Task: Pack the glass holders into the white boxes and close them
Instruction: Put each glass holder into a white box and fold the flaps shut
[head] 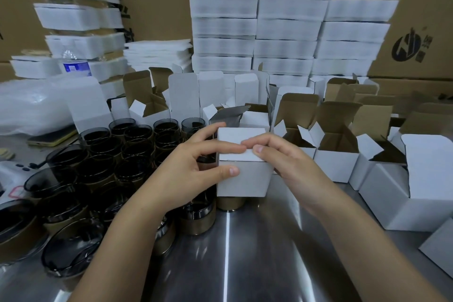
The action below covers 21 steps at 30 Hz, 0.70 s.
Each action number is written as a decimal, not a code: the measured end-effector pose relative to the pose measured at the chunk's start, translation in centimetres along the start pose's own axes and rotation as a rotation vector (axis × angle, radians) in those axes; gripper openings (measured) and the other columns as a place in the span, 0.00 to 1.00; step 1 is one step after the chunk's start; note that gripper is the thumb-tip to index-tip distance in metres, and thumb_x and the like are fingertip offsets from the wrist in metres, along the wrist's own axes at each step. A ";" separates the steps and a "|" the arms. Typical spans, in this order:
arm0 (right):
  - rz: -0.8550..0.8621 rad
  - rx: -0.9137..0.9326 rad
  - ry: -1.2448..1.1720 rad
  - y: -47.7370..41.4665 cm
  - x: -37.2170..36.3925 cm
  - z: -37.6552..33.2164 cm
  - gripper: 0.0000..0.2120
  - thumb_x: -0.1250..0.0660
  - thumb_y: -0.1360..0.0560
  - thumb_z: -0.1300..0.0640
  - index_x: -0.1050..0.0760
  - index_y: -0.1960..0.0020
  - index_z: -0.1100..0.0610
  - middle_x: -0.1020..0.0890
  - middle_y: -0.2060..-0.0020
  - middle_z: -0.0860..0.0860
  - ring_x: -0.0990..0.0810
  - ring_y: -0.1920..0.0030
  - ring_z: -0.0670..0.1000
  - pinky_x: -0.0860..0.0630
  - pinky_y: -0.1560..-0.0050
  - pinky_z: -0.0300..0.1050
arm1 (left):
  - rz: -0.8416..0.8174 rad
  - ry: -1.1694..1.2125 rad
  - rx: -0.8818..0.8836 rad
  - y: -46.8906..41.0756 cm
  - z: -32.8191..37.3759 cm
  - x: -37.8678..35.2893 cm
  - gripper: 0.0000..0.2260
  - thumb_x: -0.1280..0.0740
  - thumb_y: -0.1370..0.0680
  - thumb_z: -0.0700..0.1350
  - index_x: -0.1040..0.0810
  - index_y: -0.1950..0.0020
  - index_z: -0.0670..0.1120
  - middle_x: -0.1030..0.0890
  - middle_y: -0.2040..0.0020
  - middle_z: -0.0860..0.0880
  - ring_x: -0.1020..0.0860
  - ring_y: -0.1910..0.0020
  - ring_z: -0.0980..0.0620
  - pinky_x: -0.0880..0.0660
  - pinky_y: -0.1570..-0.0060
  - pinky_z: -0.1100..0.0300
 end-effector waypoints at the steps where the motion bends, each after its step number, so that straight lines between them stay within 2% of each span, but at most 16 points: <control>1: 0.005 0.025 0.024 0.0 0.0 -0.3 0.12 0.39 0.21 0.51 0.20 0.55 0.38 0.21 0.50 0.38 0.25 0.48 0.35 0.30 0.56 0.25 | -0.002 -0.001 0.004 0.0 -0.1 0.0 0.14 0.29 0.35 0.53 0.17 0.50 0.63 0.32 0.31 0.61 0.32 0.34 0.68 0.25 0.48 0.69; 4: 0.001 0.096 0.064 0.0 0.0 -0.9 0.09 0.36 0.29 0.42 0.19 0.53 0.38 0.20 0.49 0.39 0.25 0.45 0.35 0.31 0.52 0.24 | -0.009 0.004 0.004 0.1 -0.2 0.0 0.14 0.29 0.35 0.53 0.17 0.50 0.62 0.32 0.31 0.61 0.32 0.34 0.67 0.25 0.48 0.69; 6: -0.033 0.120 0.040 0.1 0.0 -1.0 0.12 0.30 0.35 0.43 0.18 0.51 0.40 0.23 0.43 0.40 0.27 0.41 0.33 0.30 0.50 0.24 | -0.012 0.000 0.000 0.1 -0.3 -0.1 0.14 0.29 0.35 0.54 0.17 0.50 0.63 0.33 0.30 0.61 0.33 0.33 0.67 0.25 0.47 0.69; 8: -0.050 0.116 0.063 0.2 0.2 -1.0 0.18 0.26 0.39 0.44 0.18 0.49 0.38 0.33 0.34 0.35 0.36 0.35 0.29 0.32 0.45 0.24 | -0.015 -0.005 -0.006 0.1 -0.3 -0.1 0.13 0.29 0.35 0.54 0.18 0.51 0.65 0.34 0.30 0.61 0.34 0.33 0.68 0.25 0.45 0.68; 10: -0.043 0.106 0.152 0.2 0.5 -0.9 0.22 0.25 0.41 0.43 0.20 0.47 0.35 0.40 0.30 0.31 0.41 0.32 0.28 0.36 0.38 0.27 | -0.018 -0.005 -0.002 0.1 -0.3 -0.1 0.13 0.29 0.35 0.54 0.18 0.52 0.66 0.34 0.30 0.63 0.34 0.33 0.68 0.25 0.43 0.66; 12: -0.042 0.096 0.204 0.3 0.6 -1.0 0.23 0.25 0.41 0.44 0.21 0.46 0.34 0.41 0.31 0.29 0.42 0.32 0.29 0.37 0.37 0.27 | -0.020 -0.008 0.007 0.1 -0.4 -0.1 0.13 0.29 0.35 0.55 0.18 0.51 0.66 0.34 0.30 0.64 0.33 0.32 0.67 0.25 0.42 0.64; 15: -0.061 0.074 0.203 0.3 0.7 -1.2 0.23 0.23 0.38 0.48 0.21 0.45 0.34 0.37 0.37 0.24 0.37 0.35 0.28 0.36 0.44 0.21 | -0.016 -0.005 0.010 0.1 -0.5 0.0 0.14 0.29 0.35 0.54 0.18 0.51 0.65 0.34 0.30 0.65 0.32 0.33 0.66 0.25 0.43 0.65; 17: -0.088 0.076 0.274 0.3 0.6 -1.4 0.24 0.23 0.35 0.50 0.23 0.44 0.31 0.37 0.41 0.19 0.38 0.36 0.25 0.37 0.44 0.20 | -0.016 -0.001 0.017 0.1 -0.6 0.0 0.13 0.28 0.35 0.53 0.18 0.51 0.64 0.34 0.30 0.65 0.32 0.33 0.66 0.24 0.43 0.64; 18: -0.098 0.075 0.334 0.3 0.7 -1.4 0.24 0.23 0.34 0.49 0.25 0.44 0.29 0.39 0.38 0.19 0.40 0.35 0.26 0.39 0.41 0.22 | -0.016 -0.004 0.022 0.1 -0.6 0.0 0.13 0.28 0.35 0.53 0.18 0.51 0.64 0.35 0.30 0.66 0.33 0.33 0.66 0.24 0.42 0.63; 20: -0.104 0.047 0.444 0.2 0.8 -1.5 0.24 0.24 0.34 0.45 0.28 0.45 0.24 0.43 0.30 0.28 0.44 0.29 0.33 0.43 0.32 0.35 | -0.013 -0.021 0.023 0.1 -0.6 0.1 0.14 0.28 0.35 0.53 0.18 0.51 0.65 0.35 0.30 0.67 0.34 0.32 0.67 0.25 0.41 0.61; 21: -0.103 0.030 0.471 0.3 0.9 -1.6 0.24 0.25 0.34 0.44 0.29 0.46 0.23 0.43 0.28 0.31 0.46 0.27 0.36 0.45 0.30 0.40 | -0.010 -0.028 0.020 0.1 -0.6 0.2 0.14 0.28 0.35 0.54 0.18 0.50 0.65 0.35 0.30 0.67 0.34 0.32 0.68 0.25 0.40 0.62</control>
Point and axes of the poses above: each hand's wrist, its own y-axis away from the middle knuckle, its own x-axis out of the back of the hand, z = x × y, the point moved 10 cm from there along -y, towards the middle knuckle
